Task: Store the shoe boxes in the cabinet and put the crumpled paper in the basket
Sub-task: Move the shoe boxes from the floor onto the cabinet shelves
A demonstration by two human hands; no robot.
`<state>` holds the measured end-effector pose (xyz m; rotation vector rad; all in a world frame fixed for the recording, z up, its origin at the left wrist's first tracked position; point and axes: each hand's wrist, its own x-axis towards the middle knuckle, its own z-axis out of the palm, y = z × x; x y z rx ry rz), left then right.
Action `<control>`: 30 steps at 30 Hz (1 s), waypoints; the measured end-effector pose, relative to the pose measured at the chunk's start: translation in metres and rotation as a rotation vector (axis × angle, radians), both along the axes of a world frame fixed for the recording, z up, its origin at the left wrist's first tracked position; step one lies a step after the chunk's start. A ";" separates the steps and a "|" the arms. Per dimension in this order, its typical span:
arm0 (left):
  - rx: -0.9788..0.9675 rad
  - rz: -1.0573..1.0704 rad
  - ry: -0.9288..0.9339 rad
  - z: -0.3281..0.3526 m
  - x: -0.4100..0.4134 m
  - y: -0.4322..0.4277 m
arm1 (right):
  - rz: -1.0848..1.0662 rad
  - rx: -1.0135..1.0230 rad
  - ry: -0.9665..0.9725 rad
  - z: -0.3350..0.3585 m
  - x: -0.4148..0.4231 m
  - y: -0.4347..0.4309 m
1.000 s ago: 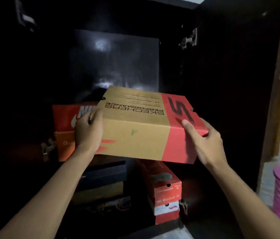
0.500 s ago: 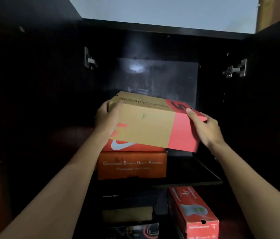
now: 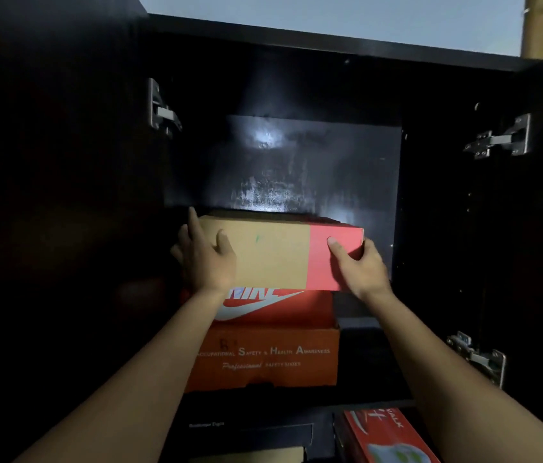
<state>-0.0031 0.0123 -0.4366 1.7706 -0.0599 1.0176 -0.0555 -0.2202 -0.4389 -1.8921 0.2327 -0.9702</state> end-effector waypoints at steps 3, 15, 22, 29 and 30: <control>0.295 0.166 -0.069 -0.012 0.006 -0.008 | -0.151 -0.093 0.049 0.000 0.012 0.013; 0.478 -0.052 0.326 0.003 0.054 0.014 | 0.056 -0.195 0.173 -0.002 0.060 0.045; 0.540 -0.102 0.423 0.010 0.046 0.018 | 0.150 -0.268 0.255 -0.003 0.058 0.029; 0.607 -0.296 0.569 0.026 0.011 0.014 | 0.206 -0.288 0.307 0.000 0.025 0.006; 0.589 -0.360 0.518 0.024 0.006 0.011 | 0.201 -0.290 0.290 -0.002 0.017 0.004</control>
